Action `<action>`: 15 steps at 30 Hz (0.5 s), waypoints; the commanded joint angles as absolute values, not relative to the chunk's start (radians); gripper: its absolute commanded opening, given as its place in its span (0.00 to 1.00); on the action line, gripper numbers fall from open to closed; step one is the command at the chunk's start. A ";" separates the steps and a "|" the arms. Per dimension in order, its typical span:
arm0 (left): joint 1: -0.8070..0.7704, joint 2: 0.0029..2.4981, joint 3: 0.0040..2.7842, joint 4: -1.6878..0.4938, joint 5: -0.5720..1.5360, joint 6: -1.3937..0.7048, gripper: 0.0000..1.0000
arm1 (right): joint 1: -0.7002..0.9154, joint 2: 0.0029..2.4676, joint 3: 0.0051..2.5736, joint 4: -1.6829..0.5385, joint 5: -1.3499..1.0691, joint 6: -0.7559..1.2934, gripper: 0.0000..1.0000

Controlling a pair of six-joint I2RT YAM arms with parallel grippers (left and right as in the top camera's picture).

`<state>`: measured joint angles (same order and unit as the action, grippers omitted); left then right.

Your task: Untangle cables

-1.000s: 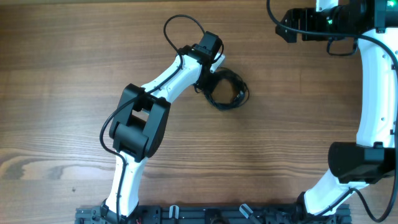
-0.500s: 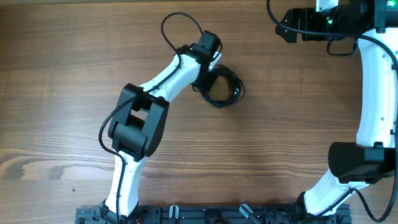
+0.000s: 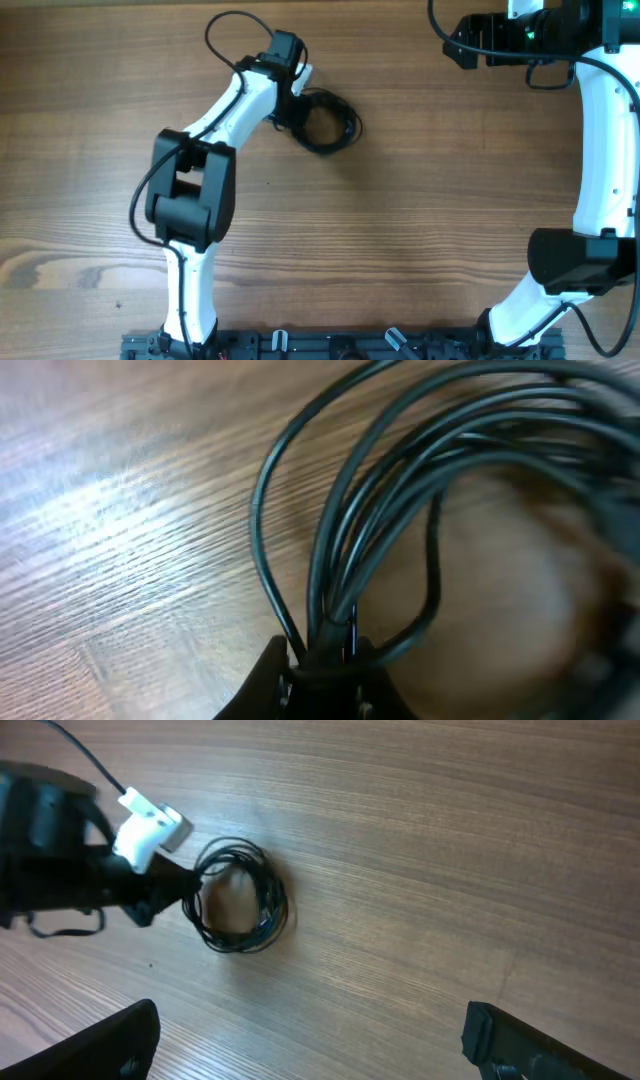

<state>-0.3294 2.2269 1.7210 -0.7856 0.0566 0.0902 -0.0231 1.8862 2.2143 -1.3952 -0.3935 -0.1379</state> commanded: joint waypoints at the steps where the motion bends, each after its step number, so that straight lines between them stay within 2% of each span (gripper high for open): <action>1: -0.332 2.077 1.728 -0.786 0.194 0.124 0.04 | -0.023 1.895 2.211 -1.401 -0.455 -0.199 1.00; 15: -0.334 1.954 1.728 -0.788 0.247 0.123 0.04 | 0.035 1.954 2.210 -1.408 -0.483 -0.233 1.00</action>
<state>-0.3328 1.9865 1.7214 -0.7872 0.2100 0.1112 0.0124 1.8992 2.2143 -1.4067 -0.4530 -0.2077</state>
